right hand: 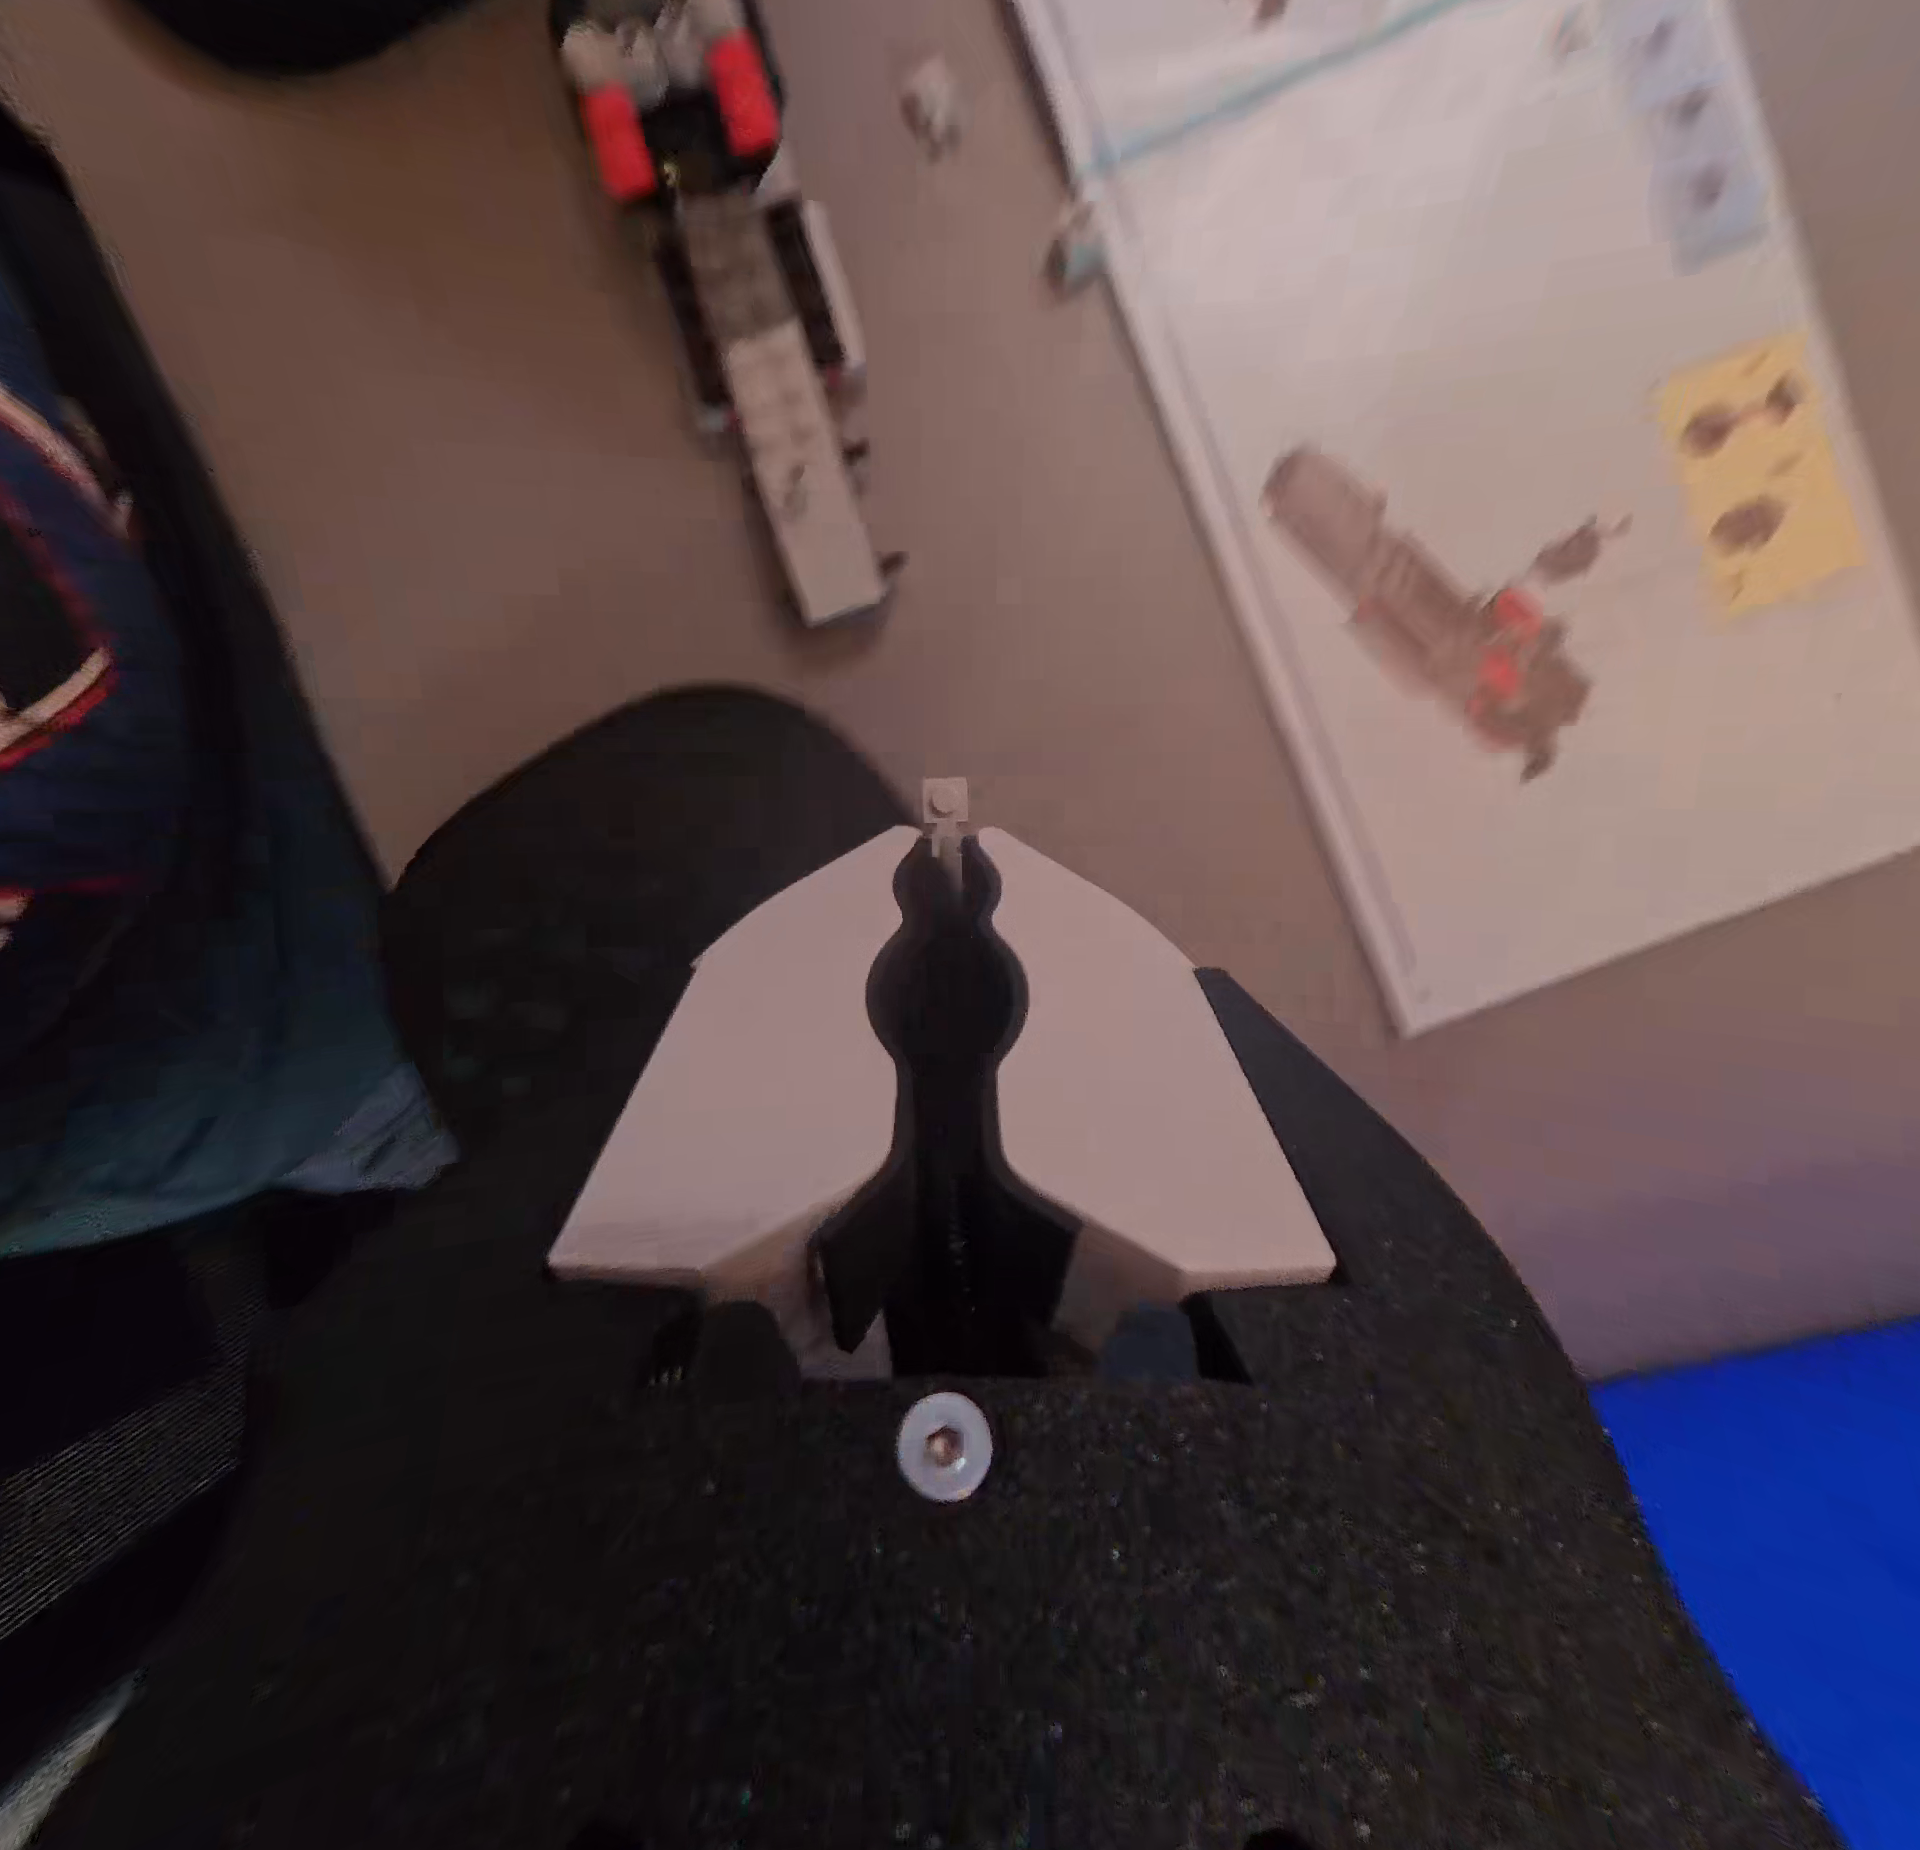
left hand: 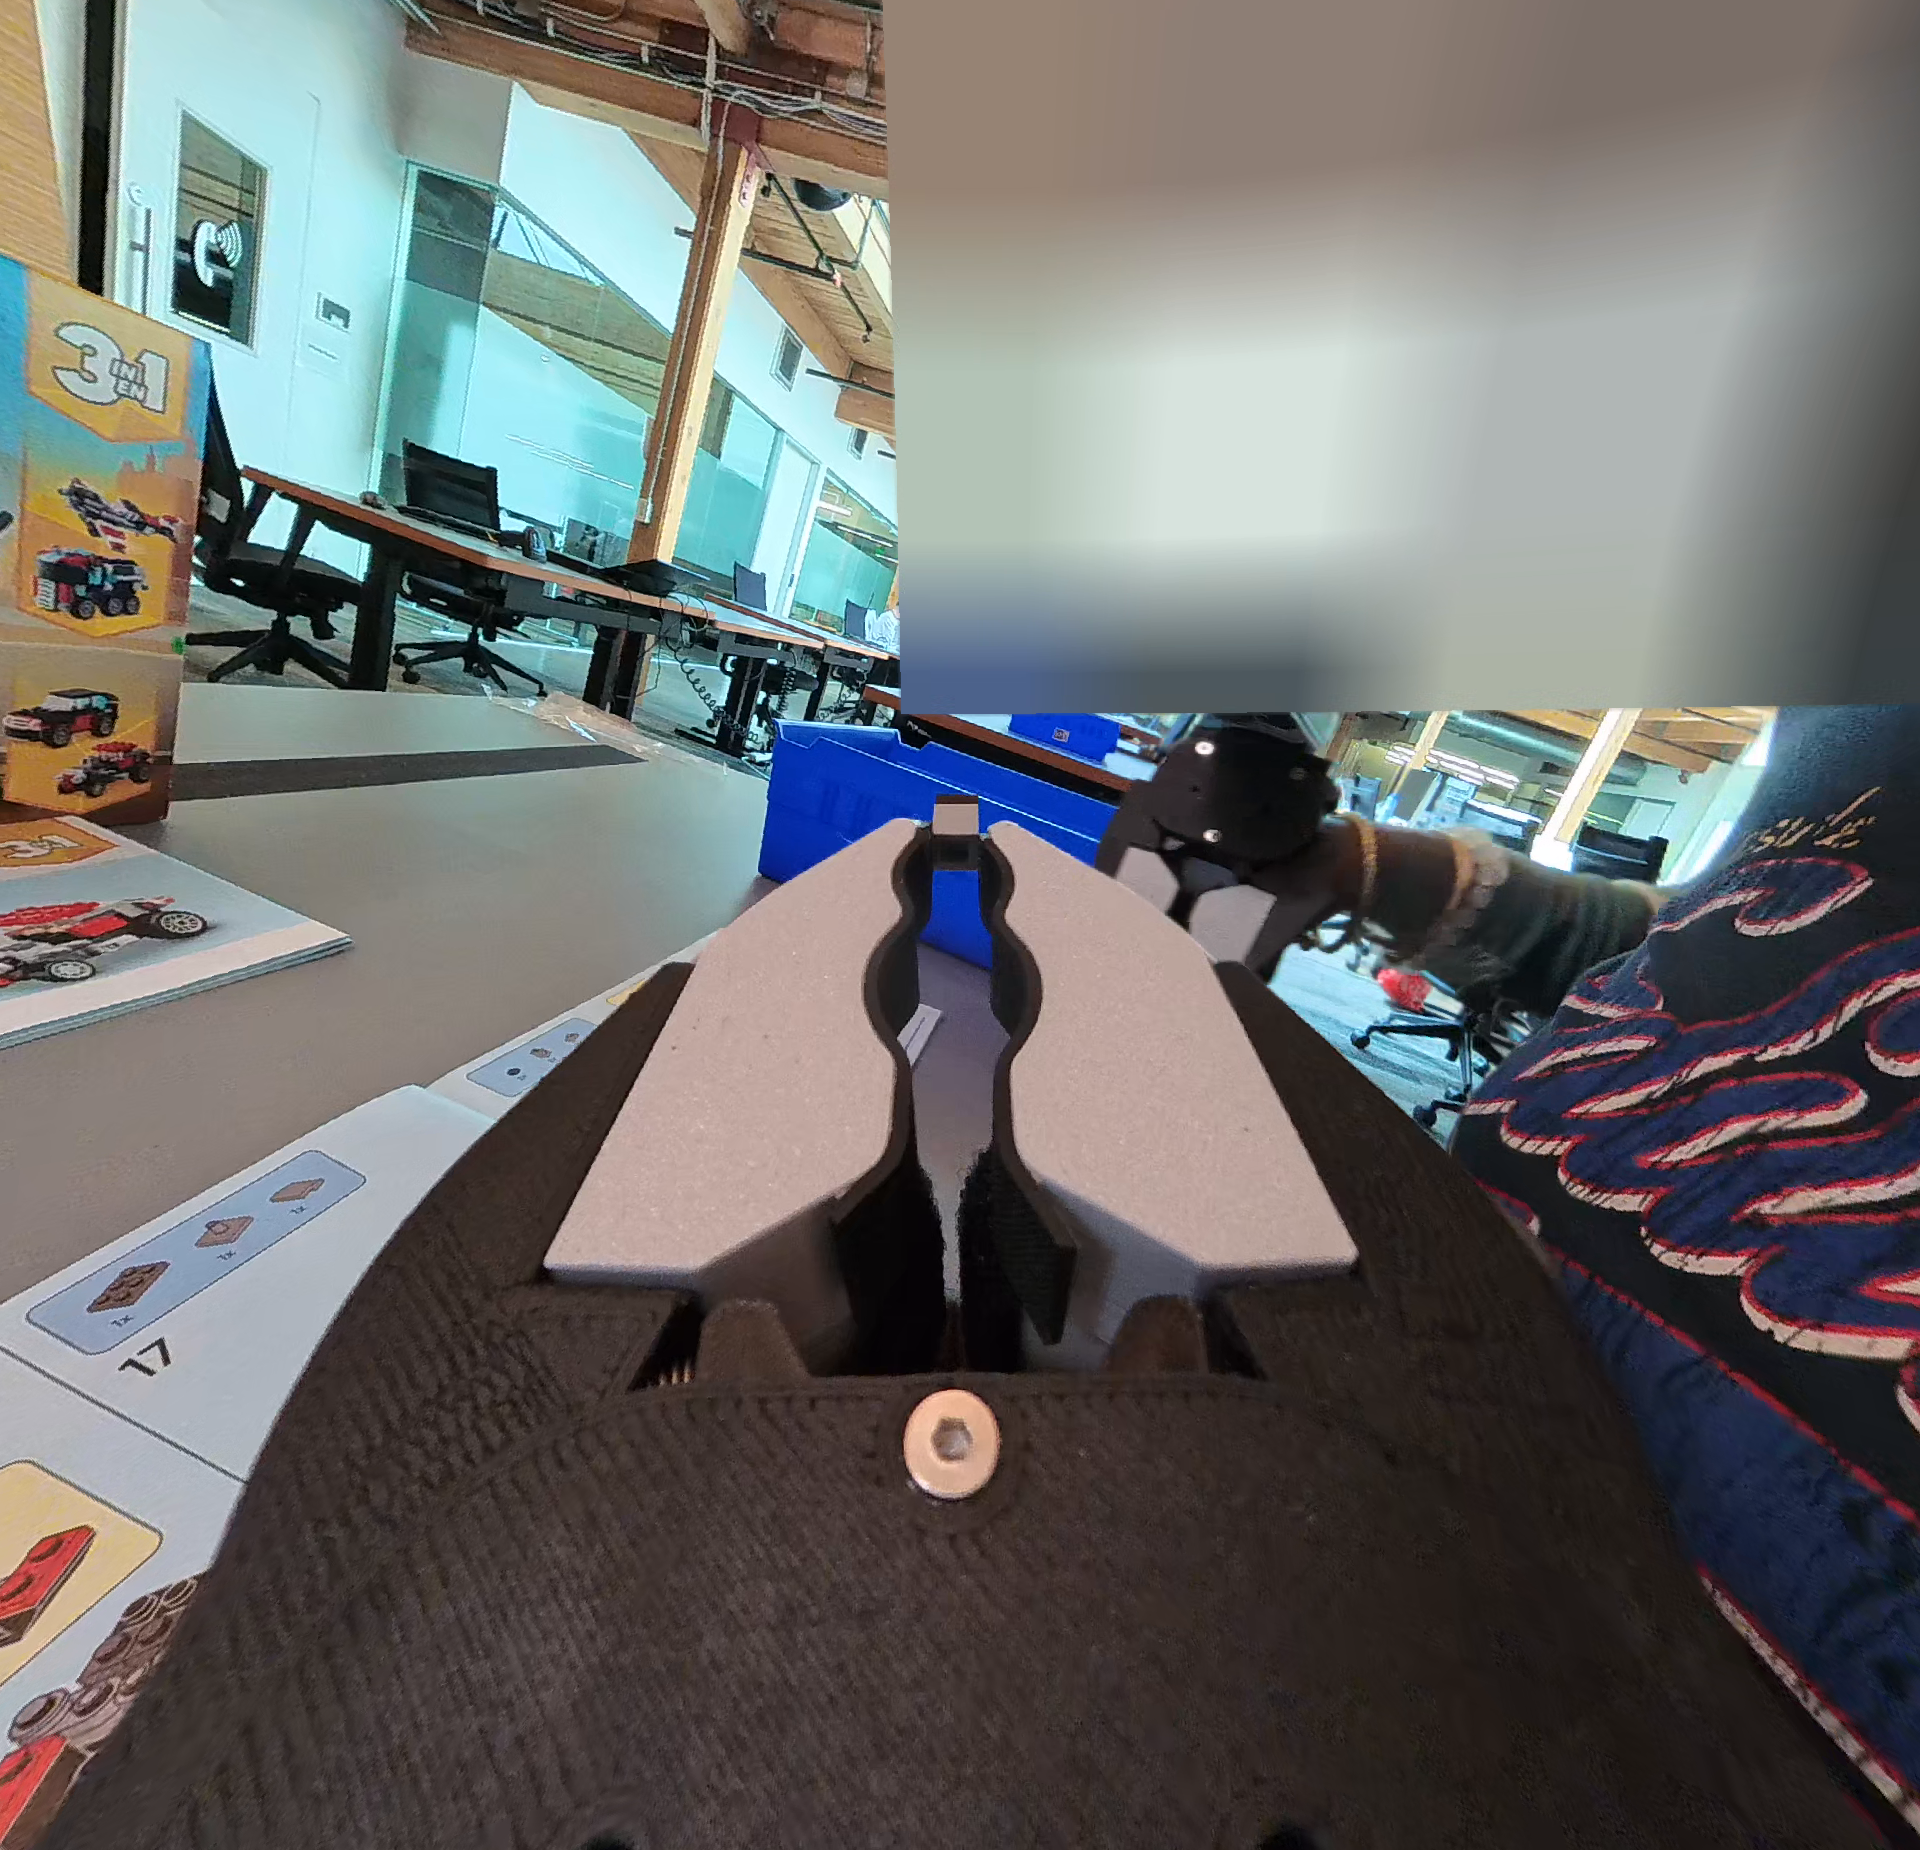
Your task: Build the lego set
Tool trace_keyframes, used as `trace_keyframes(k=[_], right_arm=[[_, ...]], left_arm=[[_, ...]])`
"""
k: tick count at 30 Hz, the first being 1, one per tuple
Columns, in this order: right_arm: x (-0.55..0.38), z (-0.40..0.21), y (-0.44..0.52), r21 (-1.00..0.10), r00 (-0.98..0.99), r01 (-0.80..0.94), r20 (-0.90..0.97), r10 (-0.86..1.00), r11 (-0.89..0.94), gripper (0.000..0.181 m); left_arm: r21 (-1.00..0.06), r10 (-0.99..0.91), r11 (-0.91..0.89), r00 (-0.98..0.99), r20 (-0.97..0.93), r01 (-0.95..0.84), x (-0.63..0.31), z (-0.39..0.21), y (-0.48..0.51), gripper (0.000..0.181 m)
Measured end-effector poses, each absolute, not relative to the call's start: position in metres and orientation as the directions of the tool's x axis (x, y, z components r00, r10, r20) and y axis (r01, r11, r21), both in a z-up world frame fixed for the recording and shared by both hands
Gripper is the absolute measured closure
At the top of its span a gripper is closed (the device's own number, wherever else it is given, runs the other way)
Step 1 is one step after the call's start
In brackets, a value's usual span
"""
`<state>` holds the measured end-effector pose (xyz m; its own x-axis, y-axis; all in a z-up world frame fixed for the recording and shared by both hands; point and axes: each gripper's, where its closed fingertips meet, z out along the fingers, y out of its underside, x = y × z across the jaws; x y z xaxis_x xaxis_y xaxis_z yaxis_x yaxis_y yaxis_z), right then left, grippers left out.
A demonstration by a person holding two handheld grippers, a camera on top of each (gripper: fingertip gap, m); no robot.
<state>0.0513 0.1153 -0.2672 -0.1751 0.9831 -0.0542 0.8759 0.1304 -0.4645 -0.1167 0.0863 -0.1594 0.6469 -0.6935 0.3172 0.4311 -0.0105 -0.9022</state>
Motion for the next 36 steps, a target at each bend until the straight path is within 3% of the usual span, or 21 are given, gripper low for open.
trace_keyframes(k=[5, 9, 22, 30, 36], right_arm=[[0.087, -0.276, 0.095, -0.353, -0.188, 0.924, -0.085, 0.978, 0.147, 0.175], [0.092, -0.28, 0.091, -0.328, -0.241, 0.921, -0.055, 0.969, 0.21, 0.175], [0.084, -0.276, 0.091, -0.403, -0.213, 0.899, -0.06, 0.975, 0.171, 0.171], [0.082, -0.272, 0.096, -0.497, -0.126, 0.867, -0.25, 0.96, -0.015, 0.172], [0.082, -0.28, 0.093, -0.484, -0.142, 0.875, -0.273, 0.951, -0.009, 0.17]], left_arm=[[-0.916, -0.703, -0.016, 0.647, 0.296, 0.401, -0.11, -0.161, 0.086, 0.174], [-0.919, -0.702, -0.005, 0.653, 0.284, 0.393, -0.11, -0.16, 0.085, 0.174], [-0.925, -0.704, -0.006, 0.655, 0.274, 0.38, -0.108, -0.161, 0.085, 0.174], [-0.927, -0.709, -0.005, 0.653, 0.268, 0.376, -0.106, -0.161, 0.084, 0.174], [-0.931, -0.71, -0.007, 0.654, 0.262, 0.366, -0.105, -0.162, 0.084, 0.174]])
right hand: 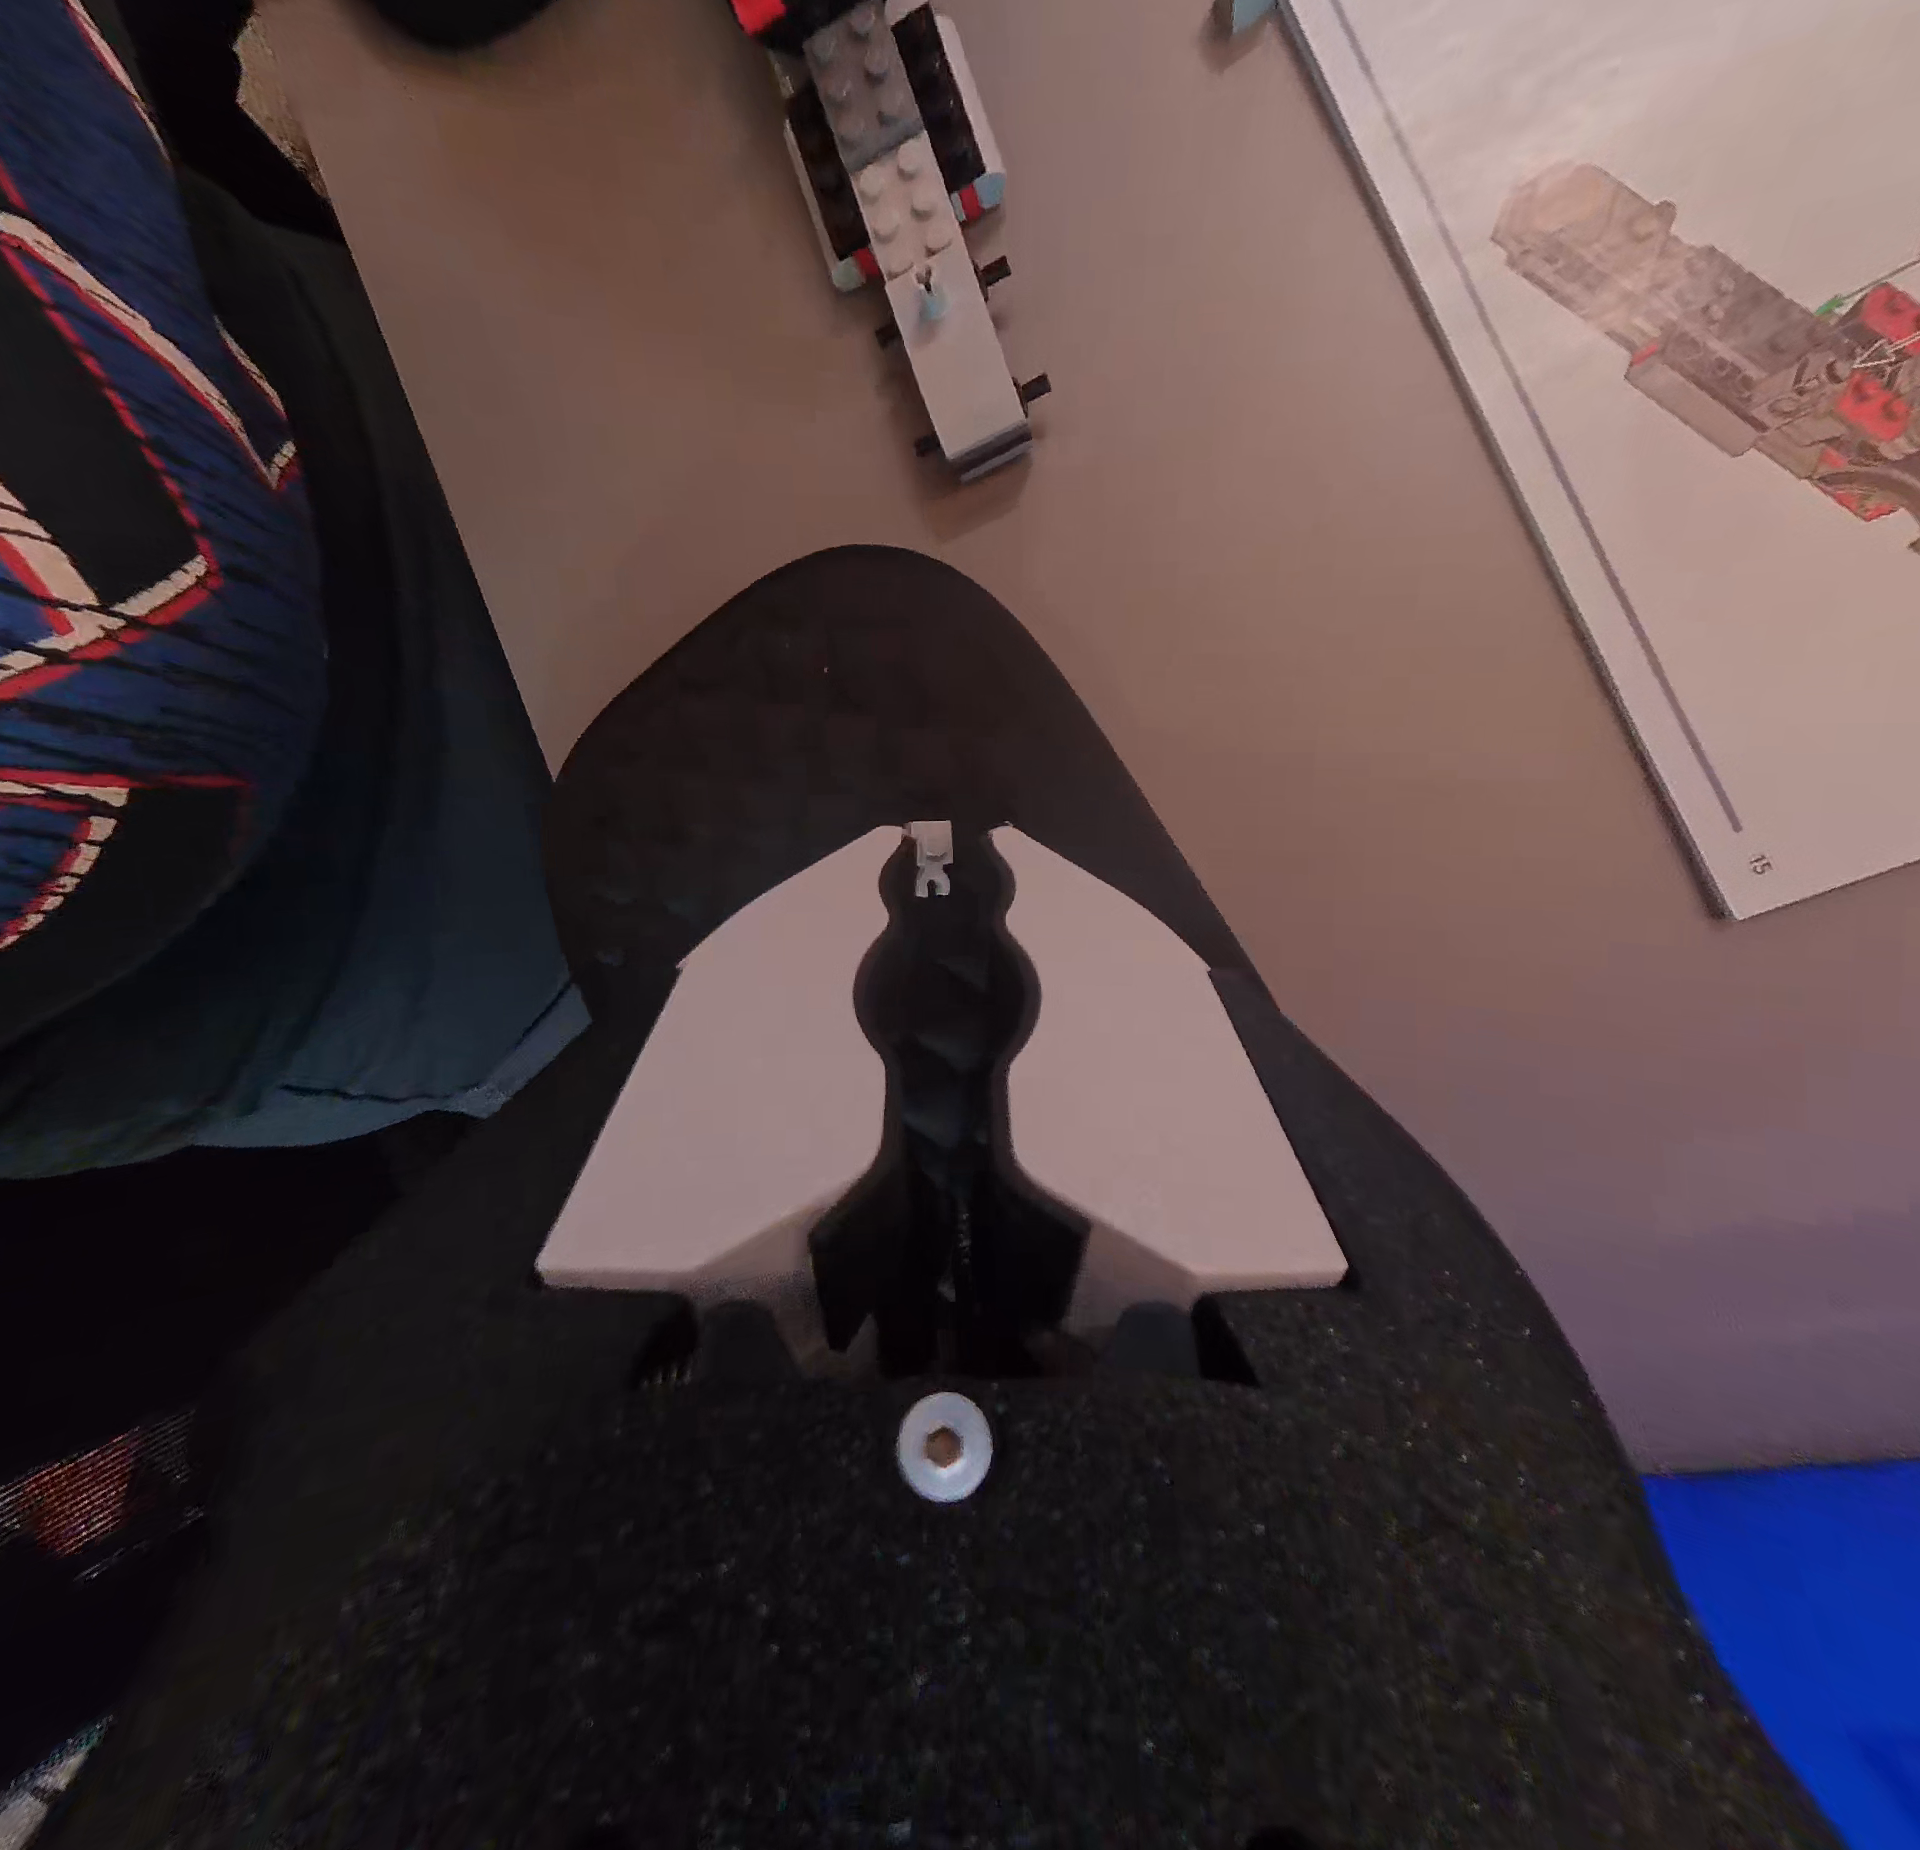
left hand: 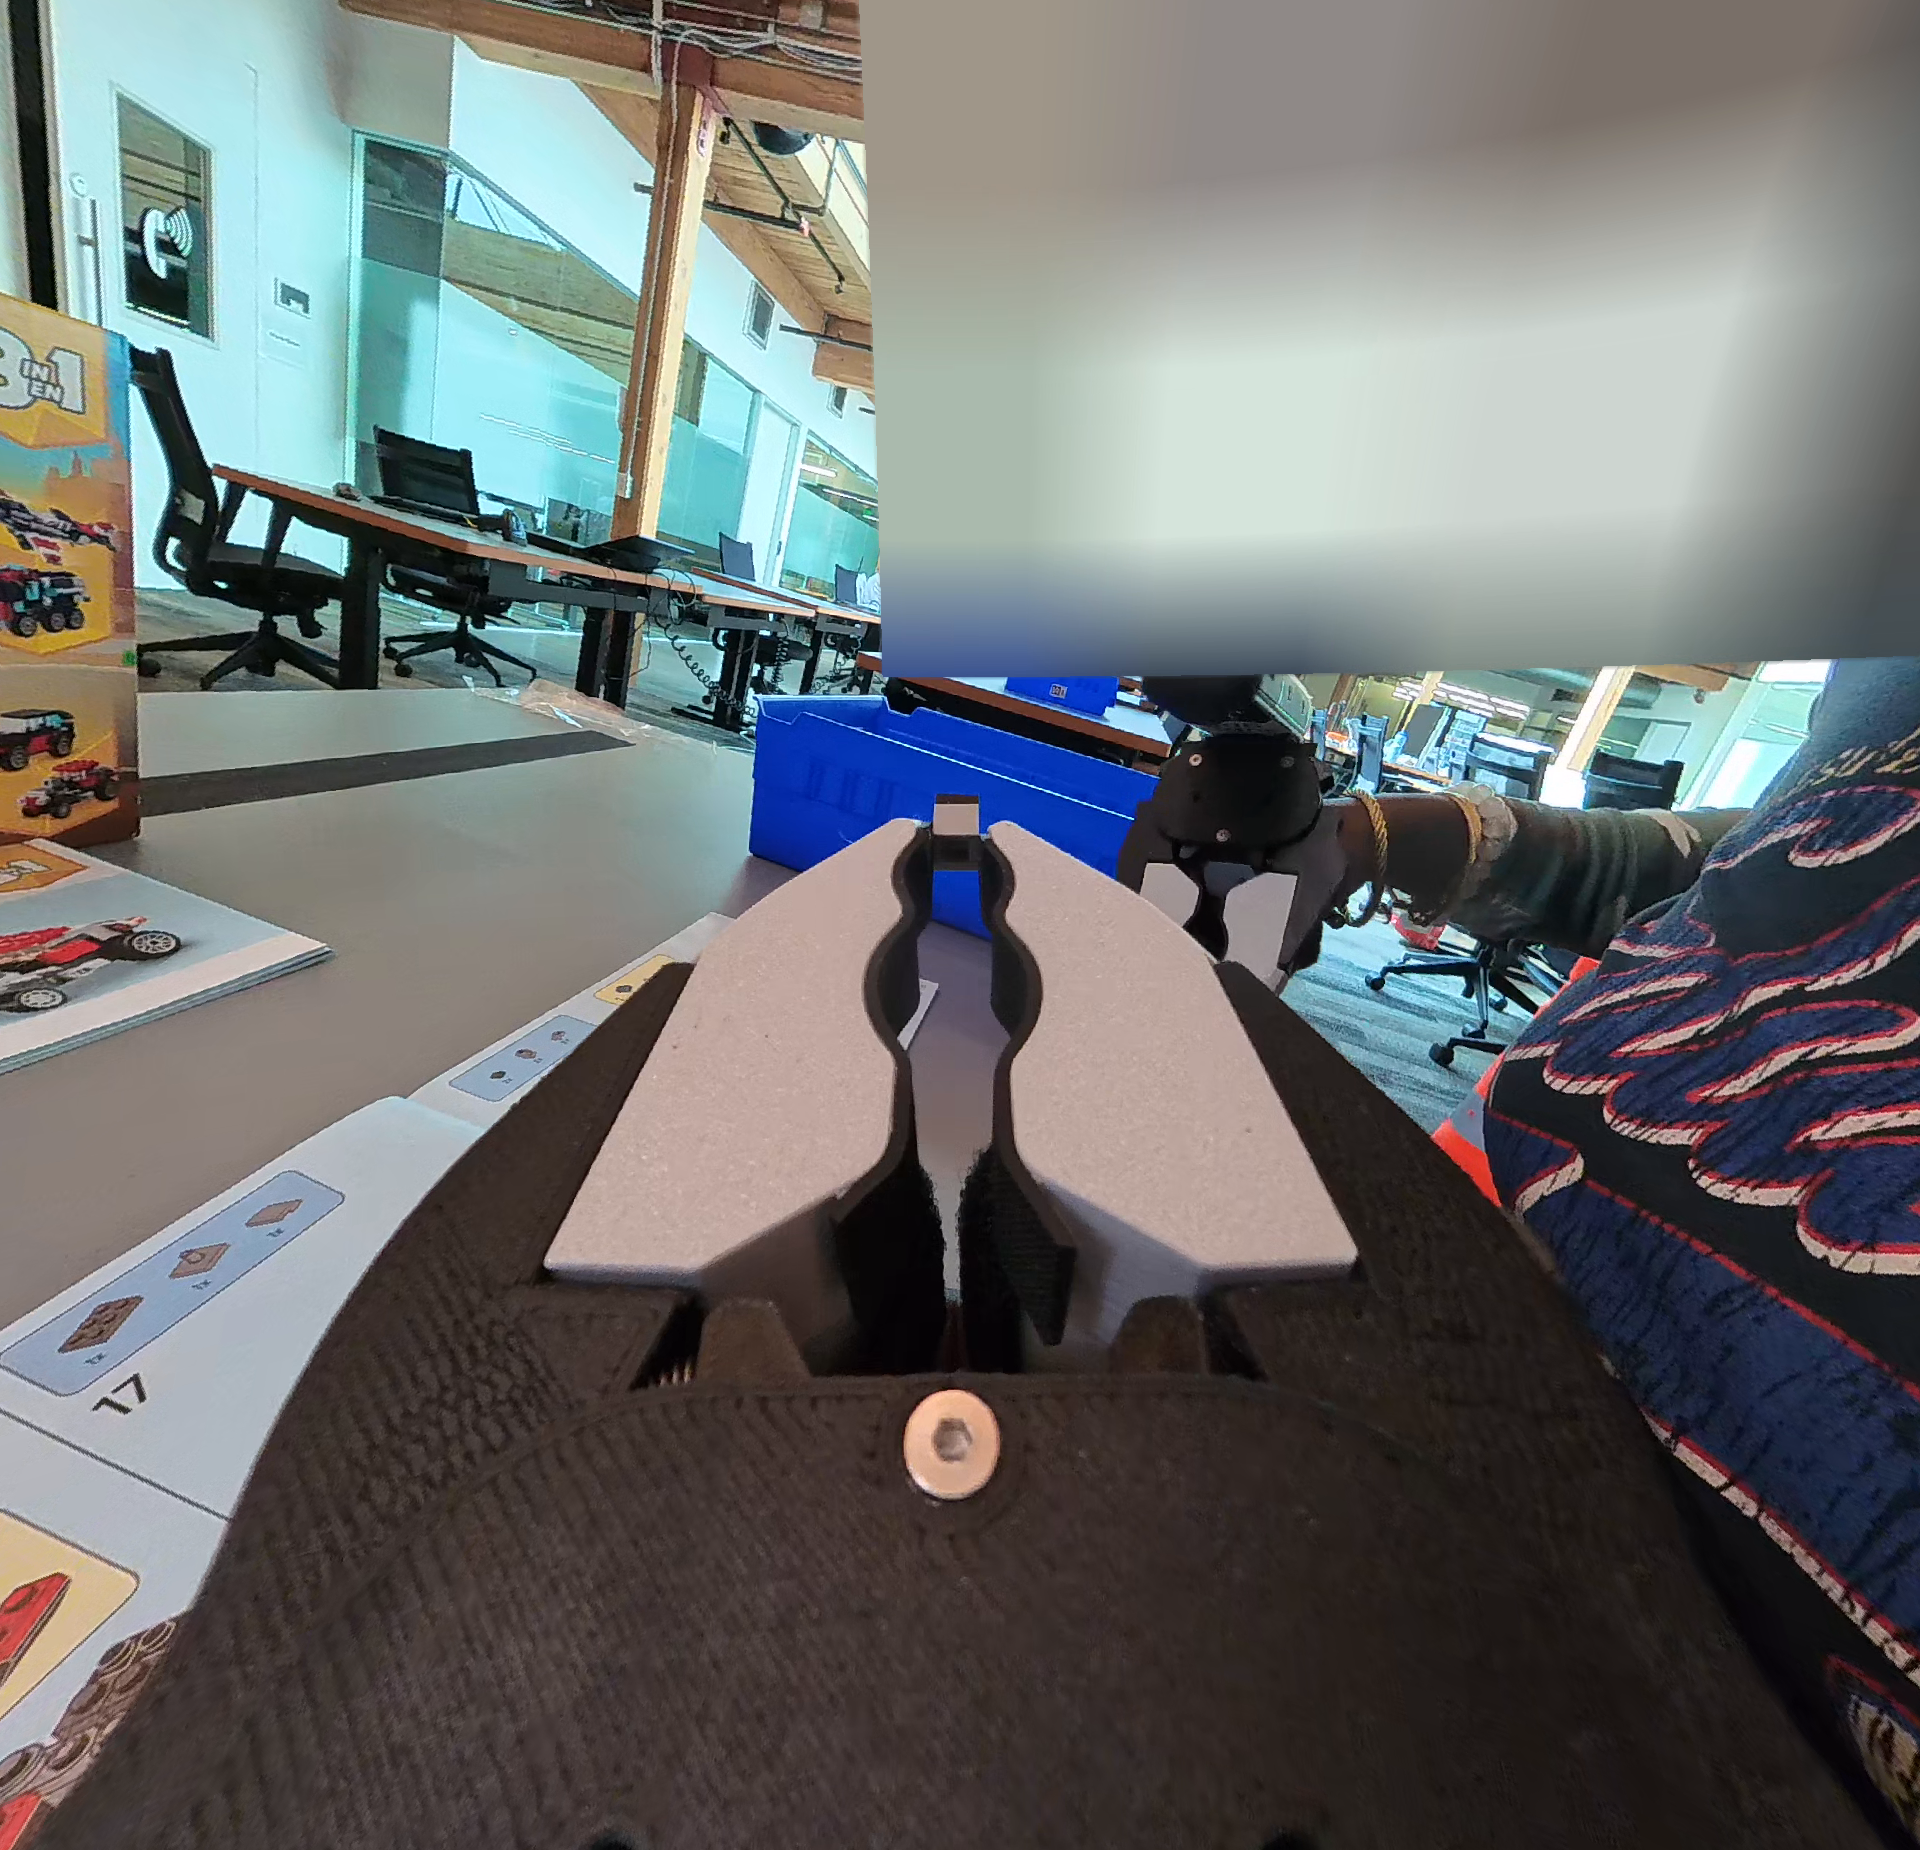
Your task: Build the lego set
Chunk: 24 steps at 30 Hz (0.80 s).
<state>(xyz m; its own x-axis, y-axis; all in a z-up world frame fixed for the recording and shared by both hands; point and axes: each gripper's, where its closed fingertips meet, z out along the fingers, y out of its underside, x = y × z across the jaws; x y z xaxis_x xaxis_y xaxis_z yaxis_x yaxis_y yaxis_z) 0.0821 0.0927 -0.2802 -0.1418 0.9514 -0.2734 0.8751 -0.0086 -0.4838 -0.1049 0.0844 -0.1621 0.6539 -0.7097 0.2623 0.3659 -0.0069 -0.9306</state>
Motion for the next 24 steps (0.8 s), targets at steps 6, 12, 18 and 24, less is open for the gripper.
trace_keyframes(k=[6, 12, 18, 24], right_arm=[[0.082, -0.282, 0.09, -0.467, -0.146, 0.884, -0.24, 0.96, 0.018, 0.171], [0.082, -0.287, 0.09, -0.452, -0.144, 0.891, -0.202, 0.969, 0.039, 0.171], [0.082, -0.288, 0.091, -0.425, -0.19, 0.896, -0.11, 0.976, 0.127, 0.172], [0.082, -0.291, 0.09, -0.429, -0.186, 0.894, -0.093, 0.978, 0.13, 0.173]], left_arm=[[-0.931, -0.709, -0.008, 0.654, 0.262, 0.364, -0.105, -0.162, 0.085, 0.174], [-0.934, -0.71, -0.007, 0.656, 0.256, 0.358, -0.104, -0.163, 0.084, 0.174], [-0.935, -0.711, -0.005, 0.656, 0.253, 0.355, -0.103, -0.163, 0.084, 0.174], [-0.937, -0.713, -0.004, 0.656, 0.247, 0.348, -0.102, -0.163, 0.084, 0.174]])
